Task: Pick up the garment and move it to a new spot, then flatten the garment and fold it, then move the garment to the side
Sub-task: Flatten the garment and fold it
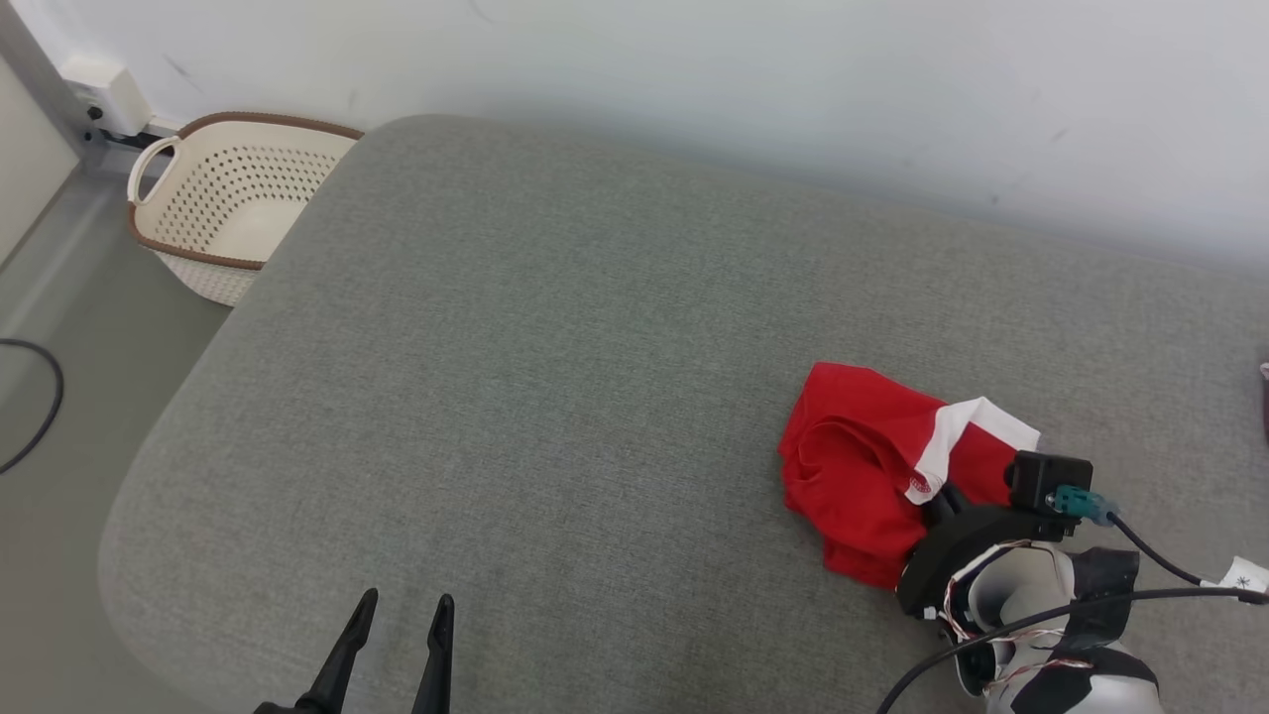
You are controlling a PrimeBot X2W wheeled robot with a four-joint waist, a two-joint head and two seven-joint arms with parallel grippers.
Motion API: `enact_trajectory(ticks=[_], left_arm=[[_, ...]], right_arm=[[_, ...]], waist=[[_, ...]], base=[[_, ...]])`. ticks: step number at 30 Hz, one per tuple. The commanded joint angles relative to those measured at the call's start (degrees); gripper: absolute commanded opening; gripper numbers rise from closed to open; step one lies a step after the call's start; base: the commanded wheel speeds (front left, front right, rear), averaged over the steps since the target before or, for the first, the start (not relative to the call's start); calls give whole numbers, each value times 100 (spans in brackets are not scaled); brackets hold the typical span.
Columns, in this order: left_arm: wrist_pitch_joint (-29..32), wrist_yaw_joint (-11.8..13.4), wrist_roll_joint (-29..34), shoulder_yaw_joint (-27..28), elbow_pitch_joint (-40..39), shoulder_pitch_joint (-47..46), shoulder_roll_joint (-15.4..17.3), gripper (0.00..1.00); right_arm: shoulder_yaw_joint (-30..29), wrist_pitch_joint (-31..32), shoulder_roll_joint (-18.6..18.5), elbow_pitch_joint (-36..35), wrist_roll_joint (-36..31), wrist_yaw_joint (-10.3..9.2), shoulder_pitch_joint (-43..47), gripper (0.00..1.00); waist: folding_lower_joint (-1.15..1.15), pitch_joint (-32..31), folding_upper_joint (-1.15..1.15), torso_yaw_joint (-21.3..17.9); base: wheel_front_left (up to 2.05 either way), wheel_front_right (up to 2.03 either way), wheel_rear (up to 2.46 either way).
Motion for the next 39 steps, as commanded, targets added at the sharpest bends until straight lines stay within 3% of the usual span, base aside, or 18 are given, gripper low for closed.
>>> enact_trajectory(ticks=[1,20,32,39], left_arm=[[-9,7,15,-12,26,-45,-1,100],[-9,43,-59,-178,12,-44,-1,100],[-9,13,-52,-227,57,-79,-1,100],[-9,43,-95,-319,70,-94,-1,100]], right_arm=[[18,-33,24,32,45,-4,-73,0],[-454,-43,-205,374,-259,-4,-659,0],[-626,-43,129,-149,-411,-4,-219,0],[-430,-42,418,-472,-486,-4,190,0]], waist=[[-1,-8,0,64],[-1,79,0,748],[-1,42,0,970],[-1,-11,0,1034]], base=[[0,0,0],[0,0,0],[0,0,0],[0,0,0]])
